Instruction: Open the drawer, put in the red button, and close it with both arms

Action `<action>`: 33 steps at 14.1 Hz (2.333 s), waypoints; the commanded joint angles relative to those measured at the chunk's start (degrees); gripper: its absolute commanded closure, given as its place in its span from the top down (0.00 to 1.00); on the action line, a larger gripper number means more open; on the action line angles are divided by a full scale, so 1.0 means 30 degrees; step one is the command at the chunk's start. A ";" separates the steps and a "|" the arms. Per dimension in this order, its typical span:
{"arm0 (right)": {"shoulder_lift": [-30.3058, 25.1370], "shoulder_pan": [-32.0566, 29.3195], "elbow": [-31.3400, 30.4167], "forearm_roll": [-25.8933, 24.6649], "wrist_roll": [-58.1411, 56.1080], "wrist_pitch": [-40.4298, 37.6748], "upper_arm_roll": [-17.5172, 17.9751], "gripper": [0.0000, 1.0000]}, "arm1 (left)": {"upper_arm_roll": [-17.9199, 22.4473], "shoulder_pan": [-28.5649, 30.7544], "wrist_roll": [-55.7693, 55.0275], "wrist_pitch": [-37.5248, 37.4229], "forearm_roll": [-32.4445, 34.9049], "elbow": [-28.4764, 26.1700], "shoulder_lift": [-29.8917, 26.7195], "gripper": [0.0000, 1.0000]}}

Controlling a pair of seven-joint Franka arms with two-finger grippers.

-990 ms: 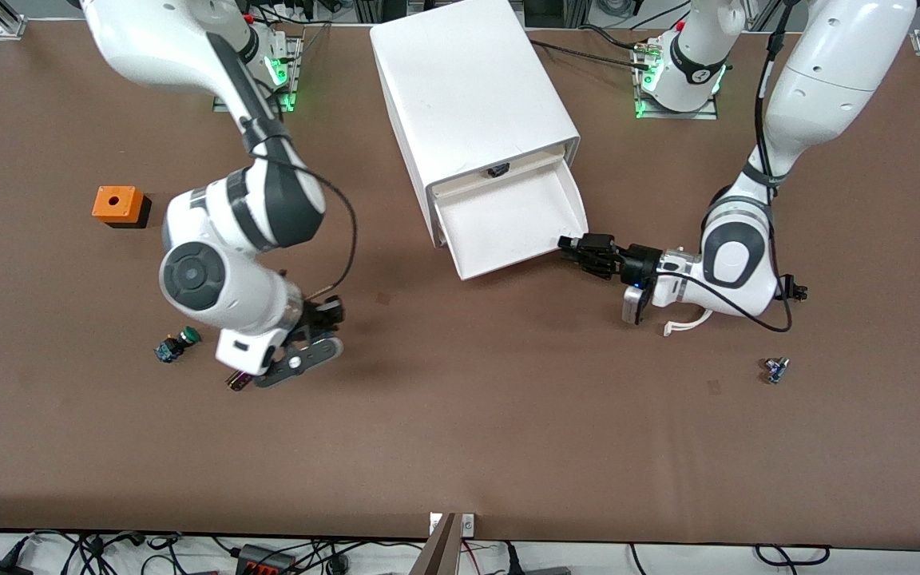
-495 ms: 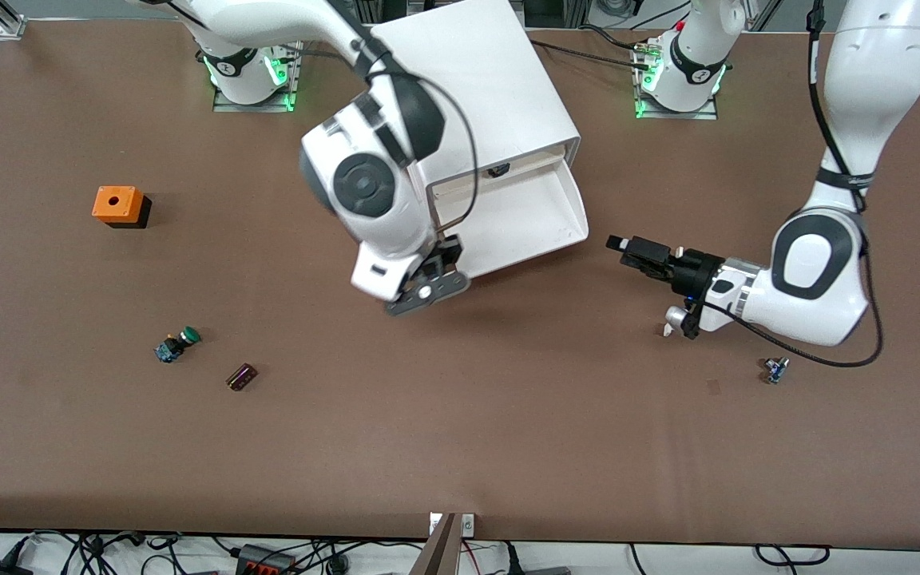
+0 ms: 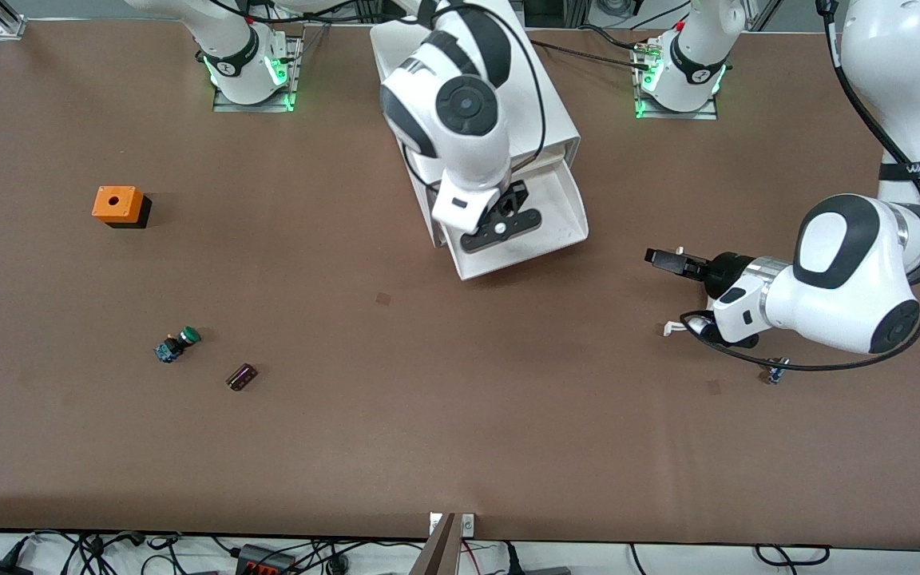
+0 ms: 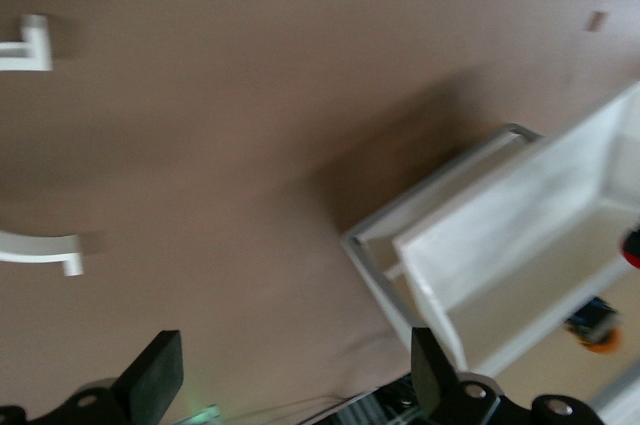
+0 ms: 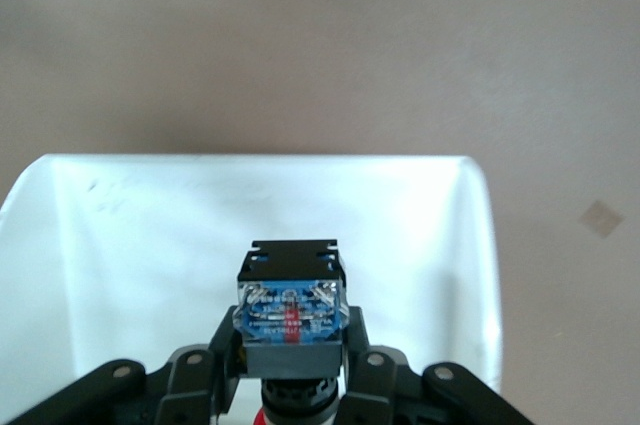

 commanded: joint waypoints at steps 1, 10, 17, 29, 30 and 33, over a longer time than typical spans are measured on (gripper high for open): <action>0.0595 0.0670 0.0439 -0.0236 0.1612 -0.0092 -0.0283 0.00 | -0.0074 -0.0153 -0.0402 0.0630 0.1931 0.0195 -0.0139 1.00; 0.1945 0.0791 0.0410 -0.0265 0.3259 0.1987 -0.0312 0.00 | -0.0103 -0.0447 -0.0432 0.0602 0.2376 0.0224 -0.0168 1.00; 0.1771 0.0820 0.0410 -0.0704 0.3230 0.1554 -0.0429 1.00 | -0.0597 -0.0476 -0.0871 0.0513 0.2286 0.0253 -0.0548 1.00; -0.1305 -0.2892 0.0528 -0.0734 0.0551 -0.0725 -0.5117 1.00 | -0.0924 -0.3633 -0.8560 0.4578 0.2724 0.0839 0.0503 1.00; -0.1335 -0.3627 0.0498 -0.0734 -0.0974 -0.1633 -0.5146 1.00 | -0.0953 -0.4191 -0.9939 0.5282 0.3539 0.0839 0.0679 1.00; -0.1773 -0.6527 0.0208 -0.0529 -0.5226 -0.2784 -0.5117 1.00 | -0.0982 -0.6154 -1.3924 0.7596 0.5332 0.0810 0.1732 1.00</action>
